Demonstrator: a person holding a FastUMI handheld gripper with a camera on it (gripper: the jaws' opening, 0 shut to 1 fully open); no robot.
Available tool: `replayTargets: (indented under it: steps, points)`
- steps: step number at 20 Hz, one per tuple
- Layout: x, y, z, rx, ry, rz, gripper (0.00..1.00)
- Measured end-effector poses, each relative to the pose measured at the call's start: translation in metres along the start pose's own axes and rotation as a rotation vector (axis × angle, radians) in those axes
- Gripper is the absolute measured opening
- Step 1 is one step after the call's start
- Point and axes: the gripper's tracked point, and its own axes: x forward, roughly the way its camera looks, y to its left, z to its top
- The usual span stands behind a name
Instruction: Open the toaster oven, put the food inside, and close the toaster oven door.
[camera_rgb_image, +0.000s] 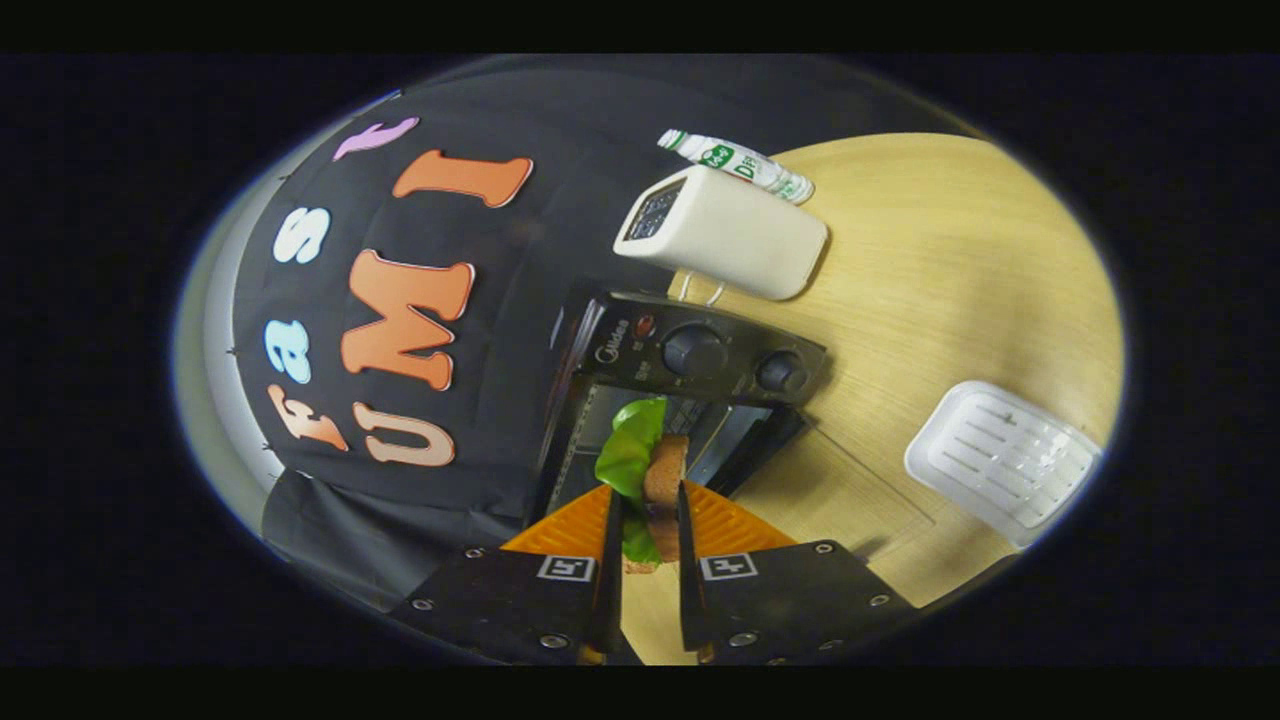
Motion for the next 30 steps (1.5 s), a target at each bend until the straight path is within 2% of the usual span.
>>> replayTargets:
  steps: [2,8,13,16,21,24,30]
  points:
    - [0.016,0.007,-0.009,0.046,-0.012,0.028,0.24]
    - [0.061,0.015,-0.012,0.131,-0.072,0.034,0.24]
    - [0.089,0.017,-0.008,0.167,-0.102,0.013,0.24]
    - [0.101,0.017,-0.012,0.144,-0.09,-0.022,0.24]
    - [0.107,0.001,-0.025,0.129,-0.04,-0.113,0.39]
    - [0.105,0.004,-0.029,0.121,-0.023,-0.12,0.47]
    - [0.09,-0.005,-0.027,0.093,-0.022,-0.168,0.82]
